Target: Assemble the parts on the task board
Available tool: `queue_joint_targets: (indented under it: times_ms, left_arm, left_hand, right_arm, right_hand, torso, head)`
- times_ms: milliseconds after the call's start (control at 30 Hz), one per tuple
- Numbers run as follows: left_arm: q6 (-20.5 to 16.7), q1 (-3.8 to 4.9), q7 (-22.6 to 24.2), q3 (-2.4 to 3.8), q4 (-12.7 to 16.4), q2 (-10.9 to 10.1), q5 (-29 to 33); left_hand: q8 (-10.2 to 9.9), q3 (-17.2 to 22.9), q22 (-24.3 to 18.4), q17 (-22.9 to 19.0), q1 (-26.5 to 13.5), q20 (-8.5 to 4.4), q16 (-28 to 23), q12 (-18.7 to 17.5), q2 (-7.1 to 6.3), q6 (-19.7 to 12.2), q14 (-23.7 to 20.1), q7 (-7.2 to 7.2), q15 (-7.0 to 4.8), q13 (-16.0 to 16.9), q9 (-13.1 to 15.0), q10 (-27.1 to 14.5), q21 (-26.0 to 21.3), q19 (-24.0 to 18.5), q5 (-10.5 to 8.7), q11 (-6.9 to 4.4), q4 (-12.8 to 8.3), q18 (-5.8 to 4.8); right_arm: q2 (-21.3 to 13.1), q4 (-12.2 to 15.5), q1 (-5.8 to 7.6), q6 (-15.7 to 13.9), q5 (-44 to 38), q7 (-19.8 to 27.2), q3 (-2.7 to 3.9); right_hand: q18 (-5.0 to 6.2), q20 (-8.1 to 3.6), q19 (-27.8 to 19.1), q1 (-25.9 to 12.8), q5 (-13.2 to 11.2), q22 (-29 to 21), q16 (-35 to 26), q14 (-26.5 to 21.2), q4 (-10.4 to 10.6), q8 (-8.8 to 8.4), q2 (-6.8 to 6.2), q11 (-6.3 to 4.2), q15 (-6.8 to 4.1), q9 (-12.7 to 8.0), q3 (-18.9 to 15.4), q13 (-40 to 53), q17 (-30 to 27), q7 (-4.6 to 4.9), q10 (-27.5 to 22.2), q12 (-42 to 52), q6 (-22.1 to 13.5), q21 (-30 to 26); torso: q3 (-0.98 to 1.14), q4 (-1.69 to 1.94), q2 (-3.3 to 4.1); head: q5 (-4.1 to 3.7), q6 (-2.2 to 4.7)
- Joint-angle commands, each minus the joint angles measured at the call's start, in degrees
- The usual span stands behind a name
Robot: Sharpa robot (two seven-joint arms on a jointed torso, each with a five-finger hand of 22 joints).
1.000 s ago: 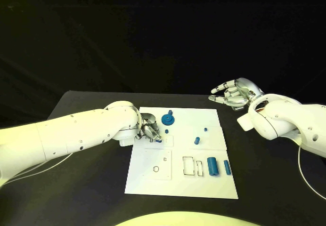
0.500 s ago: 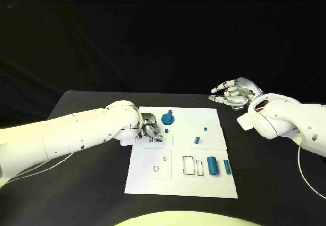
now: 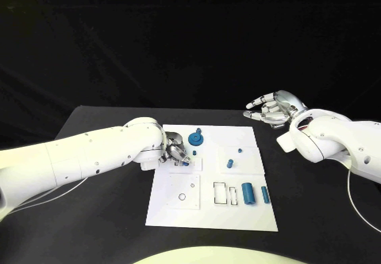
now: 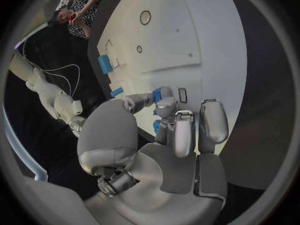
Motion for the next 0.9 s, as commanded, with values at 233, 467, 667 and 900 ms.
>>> queue_joint_targets:
  times_ms: [233,467,667,900]
  left_arm:
    - [-0.16,-0.10,0.24,-0.04,-0.12,0.47,0.40]
    - [-0.21,-0.09,0.23,-0.04,-0.37,0.58,0.35]
    - [-0.11,-0.09,0.20,-0.04,-0.67,0.74,0.34]
    - [0.02,-0.09,0.18,-0.04,-0.88,0.88,0.33]
  left_hand:
    - [-0.38,7.17,0.03,13.37,0.77,-0.24,0.29,0.00,1.62,0.01,5.38,-0.23,-0.43,-0.16,-0.08,0.12,0.13,0.34,0.06,-0.09,-7.64,-1.17]
    - [-0.46,5.61,0.09,13.46,-0.48,-0.21,0.33,0.15,1.11,0.08,5.41,-0.17,-0.34,0.08,-0.12,0.24,0.09,0.41,-0.47,0.02,-7.13,-1.21]
    - [-0.61,3.00,-0.01,13.49,-2.31,-0.23,0.34,0.18,0.43,0.29,5.41,-0.34,-0.39,0.17,-0.26,0.24,-0.05,0.39,-0.57,-0.07,-5.73,-1.19]
    - [-0.81,0.58,0.04,13.64,-3.64,-0.30,0.41,0.26,0.05,0.62,5.45,-0.45,-0.46,0.33,-0.47,0.21,-0.11,0.48,-0.76,-0.16,-4.17,-1.21]
  right_arm:
    - [0.02,0.01,-0.05,0.79,-0.50,0.51,0.00]
    - [0.05,-0.04,-0.07,0.78,-0.53,0.51,-0.01]
    - [0.02,-0.02,-0.08,0.70,-0.54,0.56,-0.01]
    - [-0.04,0.02,-0.08,0.66,-0.54,0.59,-0.02]
  right_hand:
    - [0.89,-0.22,1.52,-0.56,0.25,10.52,-0.31,4.18,0.12,0.26,0.01,-0.11,-0.15,-0.09,-0.21,-0.09,7.00,-0.29,-0.04,-0.06,-0.13,-0.36]
    - [0.89,-0.22,1.52,-0.56,0.25,10.52,-0.31,4.18,0.12,0.26,0.01,-0.11,-0.15,-0.09,-0.21,-0.09,7.00,-0.29,-0.04,-0.06,-0.13,-0.36]
    - [0.92,-0.23,1.47,-0.60,0.39,10.47,-0.35,4.16,0.09,0.30,0.08,-0.12,-0.16,-0.09,-0.25,-0.19,6.92,-0.29,-0.12,-0.13,-0.18,-0.48]
    - [0.92,-0.23,1.48,-0.71,0.32,10.48,-0.35,4.16,0.13,0.32,0.11,-0.12,-0.16,-0.10,-0.30,-0.16,6.93,-0.29,-0.09,-0.09,-0.19,-0.47]
  torso:
    - [-0.04,0.03,0.05]
    - [-0.02,0.03,0.05]
    - [-0.02,-0.02,0.03]
    - [-0.01,-0.01,0.04]
  head:
    - [-0.06,0.08]
    - [-0.08,0.06]
    - [-0.25,0.01]
    - [-0.36,0.00]
